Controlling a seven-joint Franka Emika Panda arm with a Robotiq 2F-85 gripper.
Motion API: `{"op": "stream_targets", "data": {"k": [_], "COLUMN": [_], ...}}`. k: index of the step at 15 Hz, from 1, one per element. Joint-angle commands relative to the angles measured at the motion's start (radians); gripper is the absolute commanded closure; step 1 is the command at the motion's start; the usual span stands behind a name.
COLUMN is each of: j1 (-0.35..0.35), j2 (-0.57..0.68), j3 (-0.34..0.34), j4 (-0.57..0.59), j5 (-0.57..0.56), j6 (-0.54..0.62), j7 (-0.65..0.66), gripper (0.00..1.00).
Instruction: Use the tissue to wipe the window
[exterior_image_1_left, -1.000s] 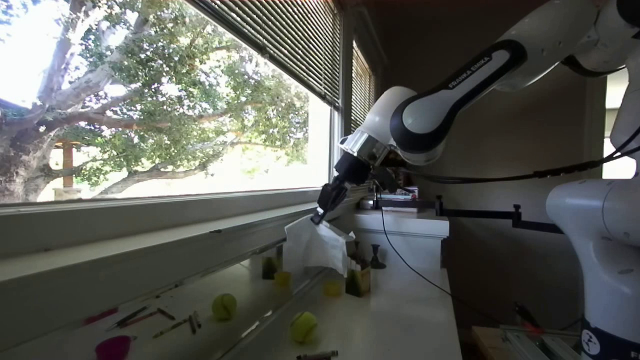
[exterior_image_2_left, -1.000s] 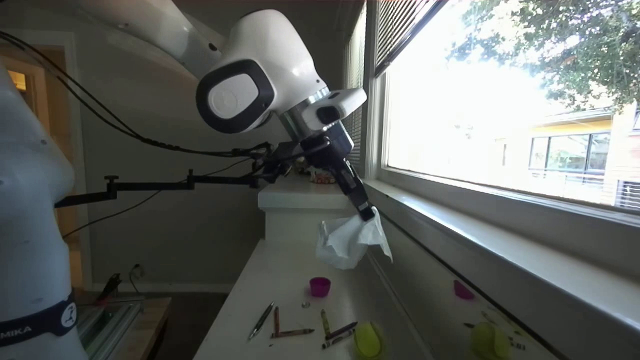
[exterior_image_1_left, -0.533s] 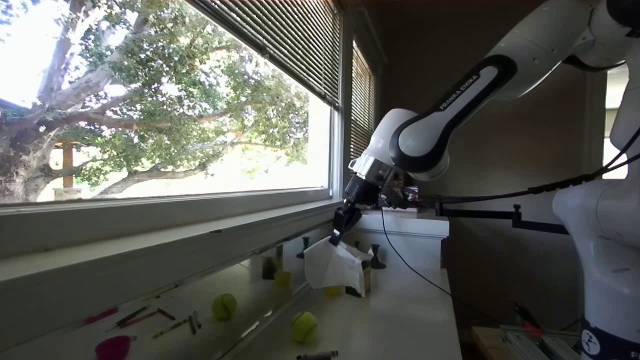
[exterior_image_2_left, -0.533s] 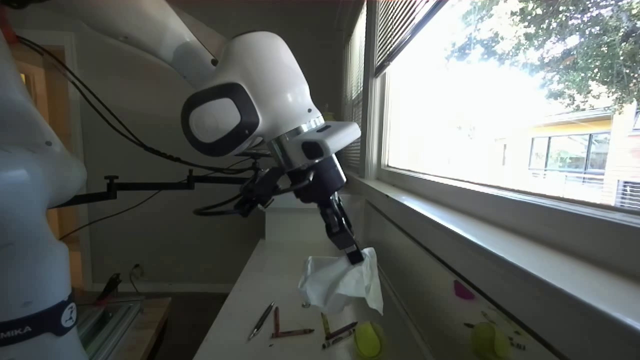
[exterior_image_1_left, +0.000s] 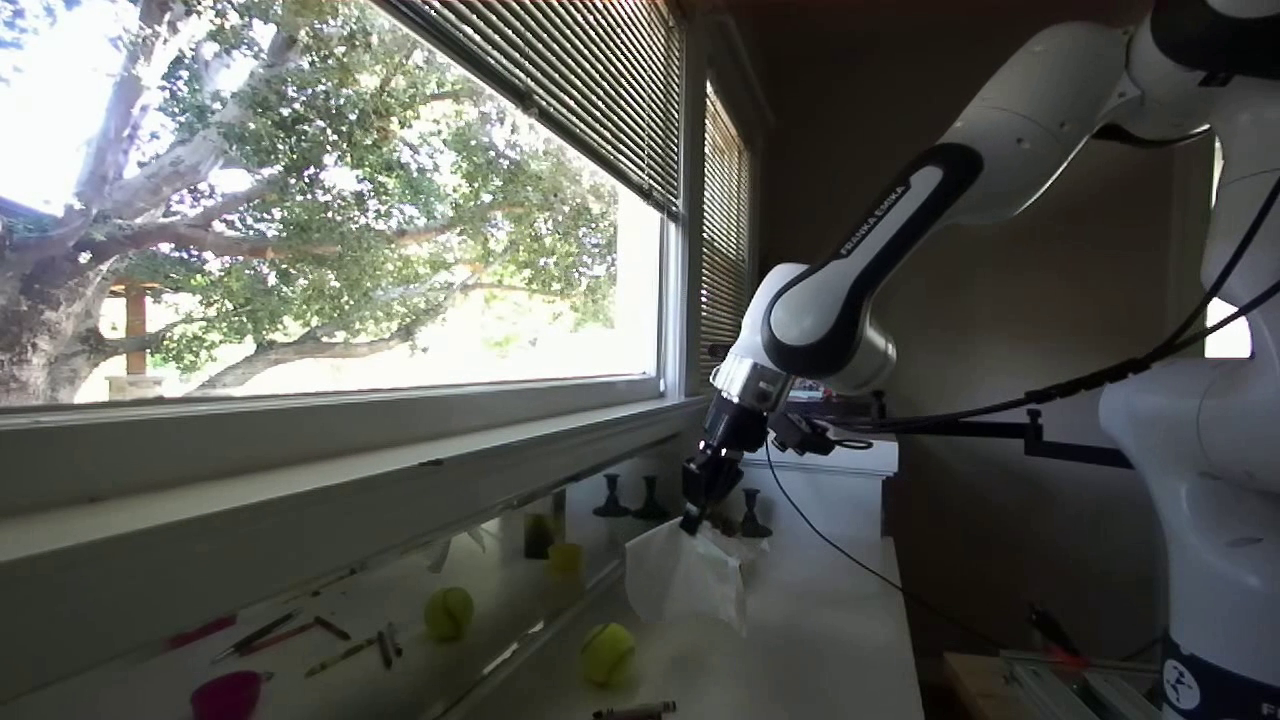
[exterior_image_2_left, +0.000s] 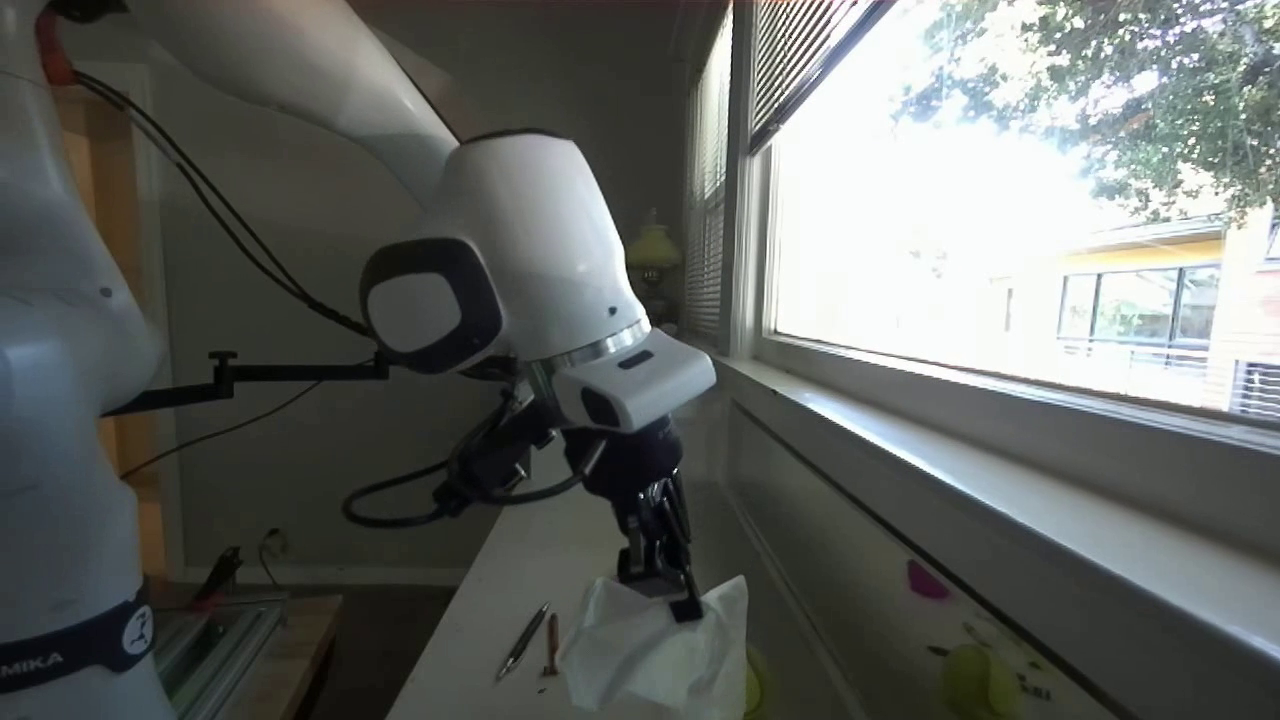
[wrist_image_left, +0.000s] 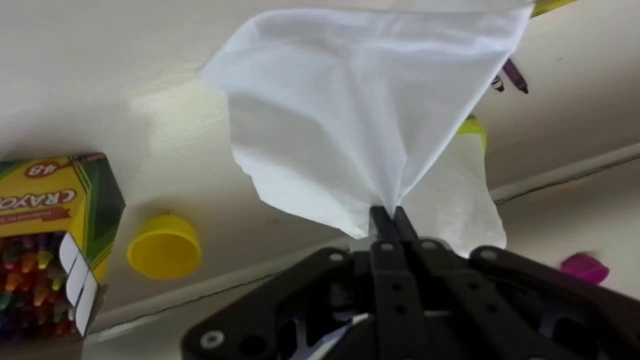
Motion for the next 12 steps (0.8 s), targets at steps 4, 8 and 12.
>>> {"op": "stream_targets", "data": {"k": [4, 8, 12], "j1": [0.073, 0.069, 0.046], "j2": [0.148, 0.229, 0.304], "j3": [-0.068, -0.054, -0.015], "j4": [0.027, 0.055, 0.096], "j5": [0.187, 0.273, 0.379], "j6": [0.049, 0.083, 0.083], "j7": [-0.142, -0.221, -0.308], "gripper": [1.00, 1.00, 1.00]}}
